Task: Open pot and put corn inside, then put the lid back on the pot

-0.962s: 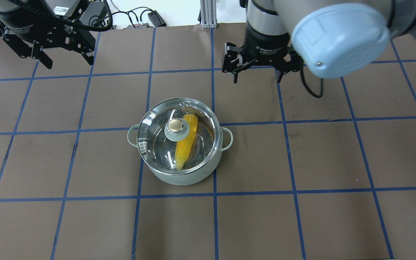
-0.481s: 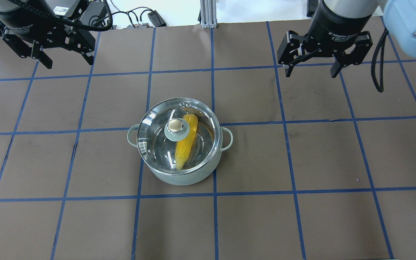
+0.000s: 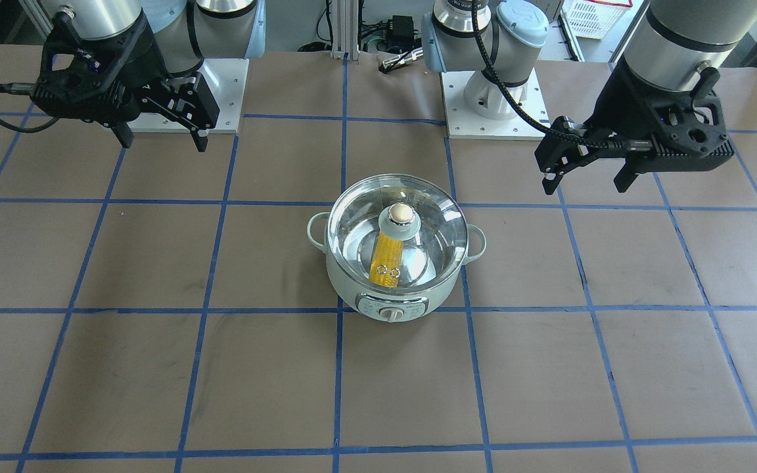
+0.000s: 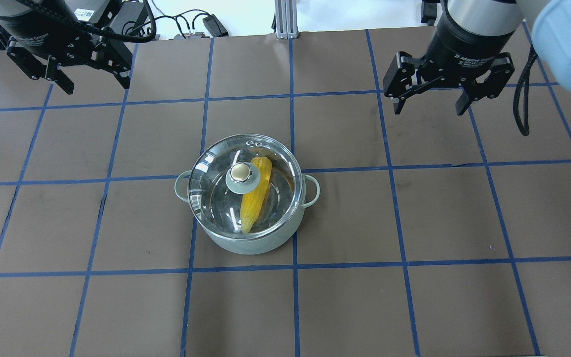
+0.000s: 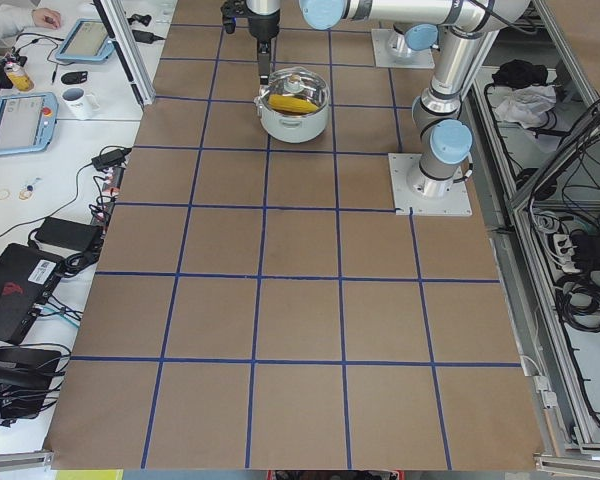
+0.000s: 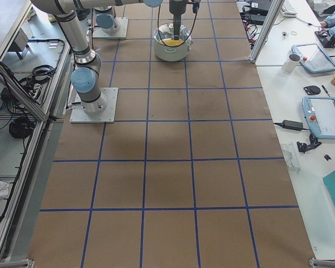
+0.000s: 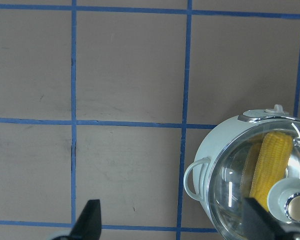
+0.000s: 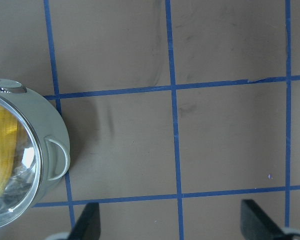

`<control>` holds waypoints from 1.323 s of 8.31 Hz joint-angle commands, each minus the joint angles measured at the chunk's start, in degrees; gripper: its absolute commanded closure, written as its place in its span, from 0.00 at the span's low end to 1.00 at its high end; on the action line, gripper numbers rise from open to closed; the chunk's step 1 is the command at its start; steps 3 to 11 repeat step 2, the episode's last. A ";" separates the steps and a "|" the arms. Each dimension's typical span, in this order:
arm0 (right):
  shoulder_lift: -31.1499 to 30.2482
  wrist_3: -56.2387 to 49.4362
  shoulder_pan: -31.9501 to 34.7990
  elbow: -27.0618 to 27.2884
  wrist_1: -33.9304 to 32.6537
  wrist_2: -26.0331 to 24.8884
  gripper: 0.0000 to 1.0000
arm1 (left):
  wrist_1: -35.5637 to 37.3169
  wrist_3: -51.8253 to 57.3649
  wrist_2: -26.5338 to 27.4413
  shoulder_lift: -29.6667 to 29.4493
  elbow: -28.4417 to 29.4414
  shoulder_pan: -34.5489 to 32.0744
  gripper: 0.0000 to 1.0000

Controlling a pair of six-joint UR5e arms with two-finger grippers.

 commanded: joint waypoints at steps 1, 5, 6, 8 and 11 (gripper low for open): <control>-0.01 0.00 0.00 0.02 0.00 0.00 0.00 | 0.17 0.00 0.00 -0.05 0.00 0.00 0.00; -0.01 0.00 0.00 0.02 0.00 0.00 0.00 | 0.17 -0.09 -0.01 -0.05 0.00 0.00 0.00; -0.01 0.00 0.00 0.02 0.00 0.00 0.00 | 0.17 -0.09 -0.01 -0.05 0.00 0.00 0.00; -0.01 0.00 0.00 0.02 0.00 0.00 0.00 | 0.17 -0.09 -0.01 -0.05 0.00 0.00 0.00; -0.01 0.00 0.00 0.02 0.00 0.00 0.00 | 0.17 -0.09 -0.01 -0.05 0.00 0.00 0.00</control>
